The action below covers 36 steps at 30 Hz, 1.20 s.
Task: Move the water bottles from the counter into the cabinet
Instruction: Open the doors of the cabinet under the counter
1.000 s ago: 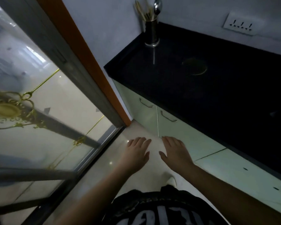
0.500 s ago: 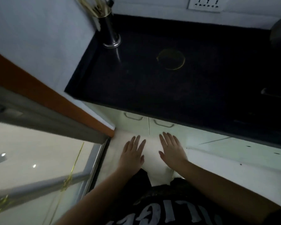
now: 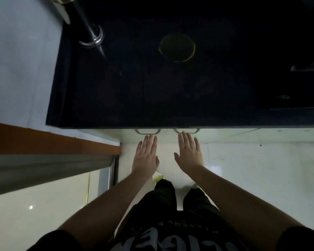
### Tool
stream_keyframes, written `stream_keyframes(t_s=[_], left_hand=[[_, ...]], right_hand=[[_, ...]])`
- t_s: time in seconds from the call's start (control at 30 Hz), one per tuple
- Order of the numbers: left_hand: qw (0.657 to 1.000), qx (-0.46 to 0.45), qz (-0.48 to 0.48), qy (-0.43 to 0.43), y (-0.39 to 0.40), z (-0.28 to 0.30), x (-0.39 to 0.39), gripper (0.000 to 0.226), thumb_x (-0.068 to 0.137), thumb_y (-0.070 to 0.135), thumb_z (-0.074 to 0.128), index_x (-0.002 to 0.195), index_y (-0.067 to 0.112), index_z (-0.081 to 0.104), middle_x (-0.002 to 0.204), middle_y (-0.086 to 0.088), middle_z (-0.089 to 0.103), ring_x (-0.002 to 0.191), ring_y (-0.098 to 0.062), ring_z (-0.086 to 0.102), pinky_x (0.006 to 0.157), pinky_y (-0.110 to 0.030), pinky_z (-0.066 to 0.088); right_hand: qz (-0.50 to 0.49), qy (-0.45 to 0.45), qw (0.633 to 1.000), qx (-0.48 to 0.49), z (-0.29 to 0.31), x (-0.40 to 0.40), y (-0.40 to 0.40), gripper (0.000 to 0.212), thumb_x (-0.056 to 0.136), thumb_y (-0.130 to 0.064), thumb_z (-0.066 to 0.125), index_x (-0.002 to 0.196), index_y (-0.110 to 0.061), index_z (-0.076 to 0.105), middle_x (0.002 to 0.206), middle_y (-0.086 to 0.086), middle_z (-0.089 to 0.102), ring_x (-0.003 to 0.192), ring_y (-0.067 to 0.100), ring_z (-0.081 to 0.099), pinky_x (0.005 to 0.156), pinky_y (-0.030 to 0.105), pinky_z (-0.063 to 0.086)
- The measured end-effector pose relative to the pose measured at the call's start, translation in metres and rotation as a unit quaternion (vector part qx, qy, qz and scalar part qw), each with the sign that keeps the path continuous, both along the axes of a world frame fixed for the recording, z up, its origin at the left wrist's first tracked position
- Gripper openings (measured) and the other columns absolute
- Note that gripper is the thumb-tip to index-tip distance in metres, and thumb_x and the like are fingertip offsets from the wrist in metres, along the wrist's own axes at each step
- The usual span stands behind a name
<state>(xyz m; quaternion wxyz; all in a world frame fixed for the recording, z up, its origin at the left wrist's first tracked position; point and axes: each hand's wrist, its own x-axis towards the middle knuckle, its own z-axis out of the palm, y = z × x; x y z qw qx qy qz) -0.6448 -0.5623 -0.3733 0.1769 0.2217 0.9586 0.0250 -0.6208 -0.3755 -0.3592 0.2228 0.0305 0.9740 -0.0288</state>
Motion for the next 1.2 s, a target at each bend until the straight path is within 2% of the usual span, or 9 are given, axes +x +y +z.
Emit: stream_keyframes(t_s=[0.1, 0.23, 0.37, 0.47, 0.57, 0.7, 0.9, 1.07, 1.2], left_hand=[[1.000, -0.020, -0.005, -0.002, 0.002, -0.003, -0.012, 0.075, 0.097, 0.034, 0.037, 0.155, 0.007, -0.002, 0.165, -0.012, 0.006, 0.151, -0.028, 0.005, 0.123, -0.045, 0.008], [0.999, -0.024, -0.019, 0.010, 0.005, -0.003, -0.024, 0.072, 0.096, 0.034, 0.039, 0.155, 0.005, 0.009, 0.161, -0.014, 0.020, 0.148, -0.028, 0.017, 0.122, -0.044, 0.013], [0.999, 0.020, 0.035, -0.023, 0.011, -0.001, -0.024, 0.075, 0.094, 0.032, 0.048, 0.155, 0.010, 0.010, 0.163, -0.010, 0.017, 0.151, -0.024, 0.010, 0.123, -0.043, 0.011], [0.996, 0.046, 0.072, -0.036, 0.015, 0.002, -0.028, 0.075, 0.088, 0.031, 0.058, 0.151, 0.013, 0.021, 0.159, -0.008, 0.025, 0.149, -0.022, 0.016, 0.123, -0.043, 0.012], [0.996, 0.036, 0.068, -0.034, 0.011, 0.006, -0.029, 0.066, 0.086, 0.033, 0.060, 0.143, 0.016, 0.031, 0.148, -0.005, 0.041, 0.140, -0.022, 0.033, 0.117, -0.041, 0.026], [0.997, -0.008, 0.051, -0.051, -0.005, 0.008, 0.010, 0.061, 0.090, 0.037, 0.052, 0.144, 0.015, 0.032, 0.146, -0.005, 0.040, 0.139, -0.023, 0.030, 0.104, -0.040, 0.040], [0.995, 0.008, 0.076, -0.060, -0.052, 0.011, 0.084, 0.058, 0.091, 0.046, 0.054, 0.140, 0.018, 0.039, 0.146, -0.003, 0.040, 0.137, -0.021, 0.034, 0.097, -0.037, 0.046], [0.983, 0.030, 0.155, -0.094, -0.095, 0.015, 0.136, 0.086, 0.089, 0.059, 0.053, 0.150, 0.005, 0.027, 0.160, -0.010, 0.019, 0.150, -0.021, 0.012, 0.113, -0.044, 0.036], [0.965, 0.075, 0.223, -0.114, -0.128, 0.018, 0.166, 0.093, 0.088, 0.063, 0.052, 0.153, 0.004, 0.020, 0.160, -0.012, 0.021, 0.148, -0.024, 0.018, 0.114, -0.047, 0.032]], right_hand=[[-0.011, 0.004, 1.000, 0.001, -0.003, -0.004, 0.002, 0.075, 0.099, -0.046, 0.032, 0.152, -0.008, -0.005, 0.163, 0.010, -0.005, 0.149, 0.025, -0.010, 0.114, 0.042, -0.013], [-0.037, -0.007, 0.999, -0.021, -0.002, -0.014, 0.005, 0.073, 0.100, -0.045, 0.033, 0.153, -0.009, -0.003, 0.163, 0.008, -0.001, 0.150, 0.023, -0.007, 0.117, 0.043, -0.009], [-0.064, -0.018, 0.997, -0.044, 0.000, -0.015, 0.005, 0.074, 0.098, -0.043, 0.039, 0.154, -0.012, 0.001, 0.164, 0.004, 0.001, 0.150, 0.021, -0.007, 0.118, 0.050, -0.004], [-0.084, -0.011, 0.994, -0.067, 0.002, -0.009, 0.008, 0.071, 0.094, -0.040, 0.049, 0.150, -0.014, 0.014, 0.161, 0.004, 0.015, 0.150, 0.021, 0.002, 0.118, 0.050, -0.001], [-0.081, -0.008, 0.994, -0.073, 0.007, 0.004, 0.013, 0.064, 0.093, -0.041, 0.050, 0.145, -0.015, 0.025, 0.153, 0.003, 0.031, 0.146, 0.021, 0.018, 0.119, 0.047, 0.011], [-0.071, -0.008, 0.994, -0.082, 0.014, 0.037, 0.021, 0.058, 0.095, -0.051, 0.042, 0.141, -0.016, 0.037, 0.147, 0.003, 0.043, 0.139, 0.021, 0.033, 0.111, 0.042, 0.029], [-0.080, -0.016, 0.995, -0.053, 0.021, 0.134, 0.036, 0.080, 0.088, -0.074, 0.018, 0.135, -0.015, 0.045, 0.141, 0.003, 0.047, 0.134, 0.020, 0.039, 0.104, 0.040, 0.037], [-0.085, -0.018, 0.996, -0.038, 0.023, 0.209, 0.076, 0.101, 0.081, -0.082, 0.002, 0.135, -0.011, 0.048, 0.151, 0.003, 0.038, 0.146, 0.016, 0.020, 0.116, 0.042, 0.024], [-0.125, 0.006, 0.992, -0.031, 0.023, 0.254, 0.103, 0.080, 0.091, -0.070, 0.020, 0.136, -0.011, 0.048, 0.153, 0.001, 0.038, 0.148, 0.013, 0.015, 0.119, 0.037, 0.016]])
